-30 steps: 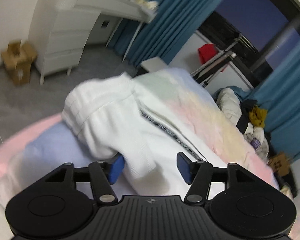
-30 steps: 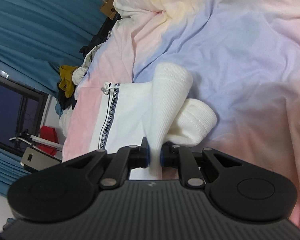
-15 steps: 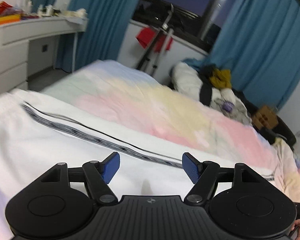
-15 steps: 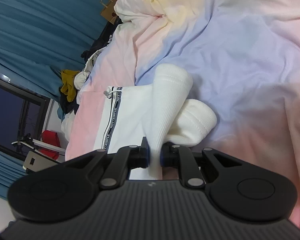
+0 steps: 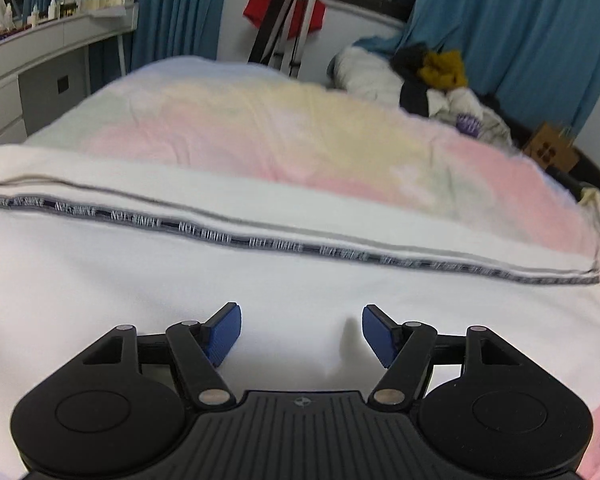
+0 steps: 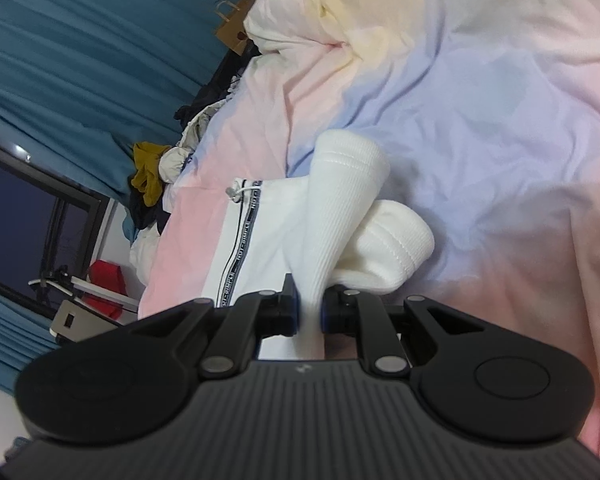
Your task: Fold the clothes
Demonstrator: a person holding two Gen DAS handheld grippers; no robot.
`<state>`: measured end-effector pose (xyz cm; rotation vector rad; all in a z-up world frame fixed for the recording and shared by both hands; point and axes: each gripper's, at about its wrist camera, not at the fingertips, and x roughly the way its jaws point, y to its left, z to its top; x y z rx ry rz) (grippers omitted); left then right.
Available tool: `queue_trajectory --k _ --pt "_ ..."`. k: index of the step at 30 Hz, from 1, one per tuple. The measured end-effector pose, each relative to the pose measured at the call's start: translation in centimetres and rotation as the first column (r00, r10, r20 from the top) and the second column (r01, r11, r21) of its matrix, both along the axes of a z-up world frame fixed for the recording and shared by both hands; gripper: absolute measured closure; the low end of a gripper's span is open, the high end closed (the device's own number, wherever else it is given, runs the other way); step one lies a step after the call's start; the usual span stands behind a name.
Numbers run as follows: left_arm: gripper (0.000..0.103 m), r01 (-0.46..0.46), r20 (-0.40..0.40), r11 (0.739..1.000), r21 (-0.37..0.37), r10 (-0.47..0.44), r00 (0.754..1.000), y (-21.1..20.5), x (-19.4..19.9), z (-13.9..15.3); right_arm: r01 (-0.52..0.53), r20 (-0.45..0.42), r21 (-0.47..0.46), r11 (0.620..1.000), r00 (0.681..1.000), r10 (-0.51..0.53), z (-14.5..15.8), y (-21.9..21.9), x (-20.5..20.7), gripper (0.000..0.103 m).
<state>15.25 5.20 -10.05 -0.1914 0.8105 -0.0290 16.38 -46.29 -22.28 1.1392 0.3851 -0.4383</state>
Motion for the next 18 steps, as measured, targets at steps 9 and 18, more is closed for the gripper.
queue_trajectory --k 9,18 --pt "0.033 0.054 -0.035 0.995 0.082 -0.051 0.998 -0.8 -0.2 -1.6 0.001 -0.013 -0.052 0.999 1.0 -0.002 1.1 0.7 0.2 0.089" --pt "0.033 0.001 0.035 1.0 -0.011 -0.001 0.999 0.3 -1.9 -0.2 -0.028 0.031 -0.215 0.976 0.999 0.035 3.9 2.3 1.0 0.089"
